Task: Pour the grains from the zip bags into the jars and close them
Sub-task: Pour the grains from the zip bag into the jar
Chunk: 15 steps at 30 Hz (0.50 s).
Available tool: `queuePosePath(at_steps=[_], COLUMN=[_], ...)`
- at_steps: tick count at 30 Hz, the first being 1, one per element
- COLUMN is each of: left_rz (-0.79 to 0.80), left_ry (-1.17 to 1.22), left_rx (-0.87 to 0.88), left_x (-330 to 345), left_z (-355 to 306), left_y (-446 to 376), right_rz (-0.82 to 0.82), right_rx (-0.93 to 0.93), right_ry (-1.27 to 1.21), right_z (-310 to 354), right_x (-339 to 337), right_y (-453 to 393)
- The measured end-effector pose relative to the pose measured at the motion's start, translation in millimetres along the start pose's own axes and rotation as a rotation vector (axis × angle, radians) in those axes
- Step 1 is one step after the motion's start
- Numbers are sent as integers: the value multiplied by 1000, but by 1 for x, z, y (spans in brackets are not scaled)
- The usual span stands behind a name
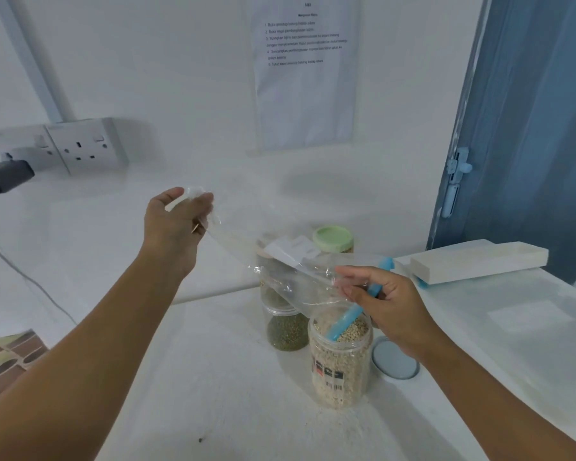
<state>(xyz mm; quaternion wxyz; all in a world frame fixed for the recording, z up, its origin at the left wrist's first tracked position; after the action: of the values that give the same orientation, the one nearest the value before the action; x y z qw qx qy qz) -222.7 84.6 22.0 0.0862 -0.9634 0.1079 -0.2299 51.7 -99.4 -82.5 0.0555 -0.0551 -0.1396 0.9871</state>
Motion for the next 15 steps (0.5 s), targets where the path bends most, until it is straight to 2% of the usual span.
queuePosePath(at_steps=[4,9,15], left_rz=[91,177,223], left_ry=[-213,-372,-408], left_rx=[56,118,124], left_x=[11,21,27], left_z=[-2,-9,-13], left_y=[13,25,30], right_rz=[-10,-8,2], right_rx=[6,19,19], right_ry=[14,13,15], right_z=[-1,0,1], right_x=[0,3,3], right_y=[0,-2,-3])
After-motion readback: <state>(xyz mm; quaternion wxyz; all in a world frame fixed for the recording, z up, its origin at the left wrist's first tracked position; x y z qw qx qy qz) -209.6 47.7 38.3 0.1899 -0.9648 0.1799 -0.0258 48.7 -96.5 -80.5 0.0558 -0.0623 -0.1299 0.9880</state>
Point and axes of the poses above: each hand's wrist, its own y-axis away from the middle knuckle, its own x-axis out of the palm, z = x × y, the point moved 4 cm from there along -y, towards the middle knuckle, and after that the axes turned 11 degrees about z, right-handed, at the moved point
